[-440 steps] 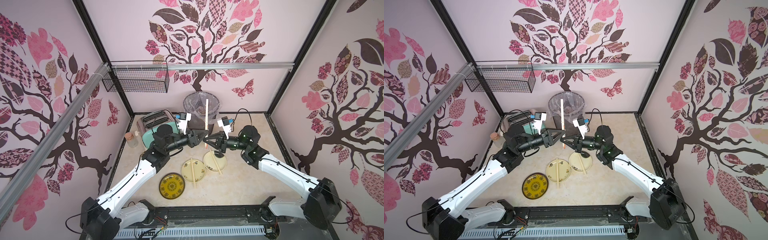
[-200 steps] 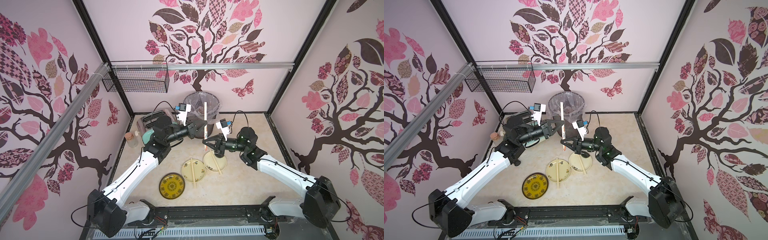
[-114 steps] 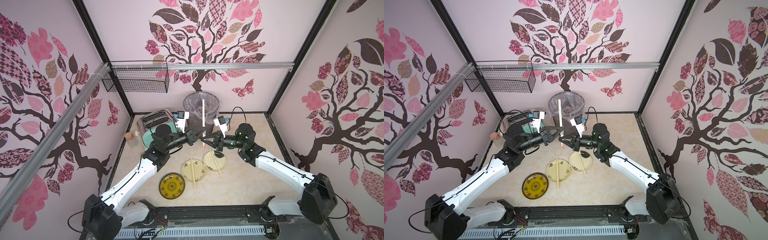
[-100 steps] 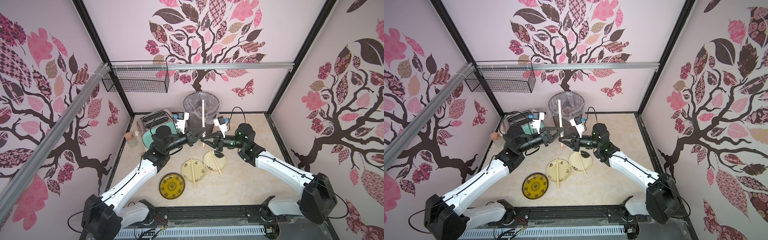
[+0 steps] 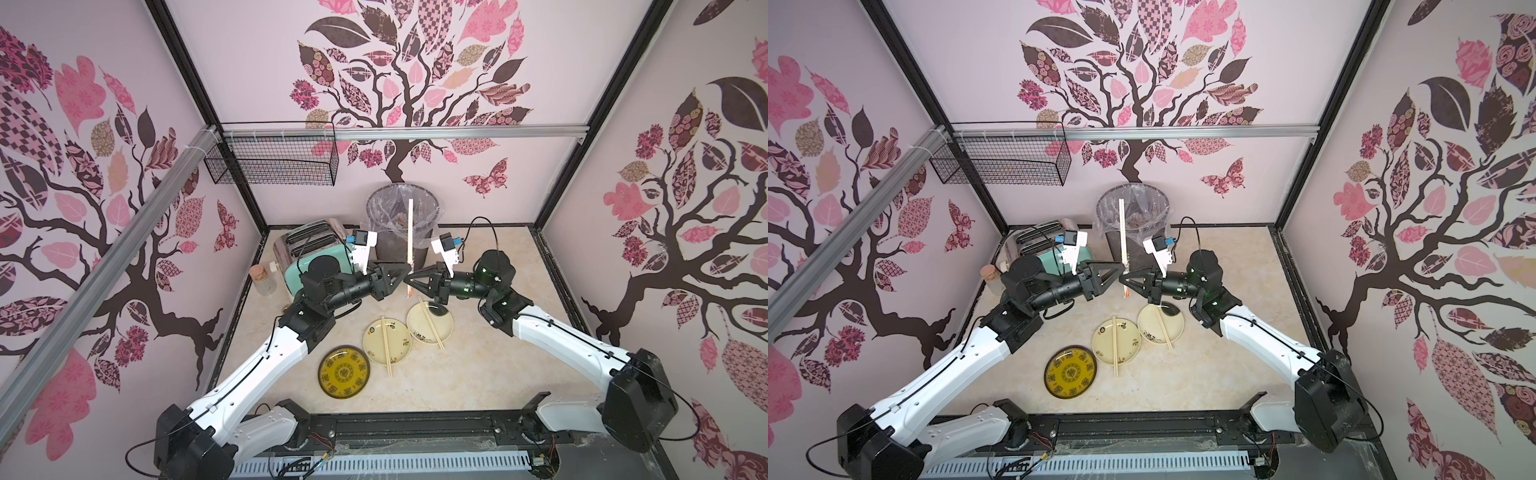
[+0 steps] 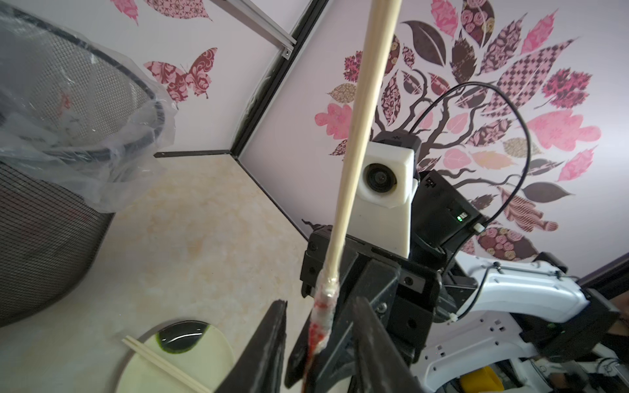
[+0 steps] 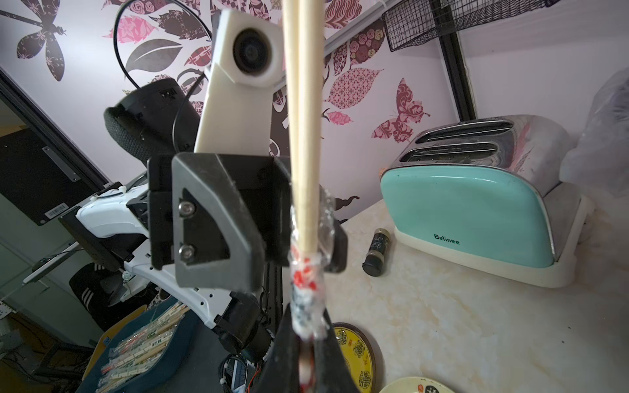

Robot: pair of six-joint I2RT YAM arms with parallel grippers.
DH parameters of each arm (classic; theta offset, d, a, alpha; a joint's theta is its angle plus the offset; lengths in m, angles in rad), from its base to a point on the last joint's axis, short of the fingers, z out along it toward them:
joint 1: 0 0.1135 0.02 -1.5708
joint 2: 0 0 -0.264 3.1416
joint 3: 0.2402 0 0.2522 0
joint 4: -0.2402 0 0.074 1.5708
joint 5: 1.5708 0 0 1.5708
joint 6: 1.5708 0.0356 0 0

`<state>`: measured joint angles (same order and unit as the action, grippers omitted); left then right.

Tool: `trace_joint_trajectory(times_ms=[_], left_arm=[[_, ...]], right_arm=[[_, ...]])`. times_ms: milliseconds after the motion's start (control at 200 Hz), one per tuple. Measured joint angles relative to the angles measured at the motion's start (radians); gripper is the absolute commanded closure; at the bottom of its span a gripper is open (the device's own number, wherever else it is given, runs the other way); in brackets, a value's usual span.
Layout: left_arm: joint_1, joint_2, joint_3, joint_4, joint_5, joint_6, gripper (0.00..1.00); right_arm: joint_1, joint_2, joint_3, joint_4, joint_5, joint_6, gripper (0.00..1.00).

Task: Remove the packaging of disposable chopsticks
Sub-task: Remove the packet bag from the disposable chopsticks.

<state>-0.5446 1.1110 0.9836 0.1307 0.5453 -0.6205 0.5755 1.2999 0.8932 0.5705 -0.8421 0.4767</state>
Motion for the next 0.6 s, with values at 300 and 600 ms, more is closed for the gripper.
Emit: trace_joint_trajectory(times_ms=[300,600], left_arm=[[0.049,0.064,0.165,-0.045,0.069,0.034,0.45],[0.05,0.14,0.24,-0.08,0.088,0.054,0.57]], right_arm=[[0.019,-0.016,-0.045,-0.006,0.001,-0.017,1.0],[0.033,-0.016,-0.045,-0.013,0.001,-0.034,1.0]])
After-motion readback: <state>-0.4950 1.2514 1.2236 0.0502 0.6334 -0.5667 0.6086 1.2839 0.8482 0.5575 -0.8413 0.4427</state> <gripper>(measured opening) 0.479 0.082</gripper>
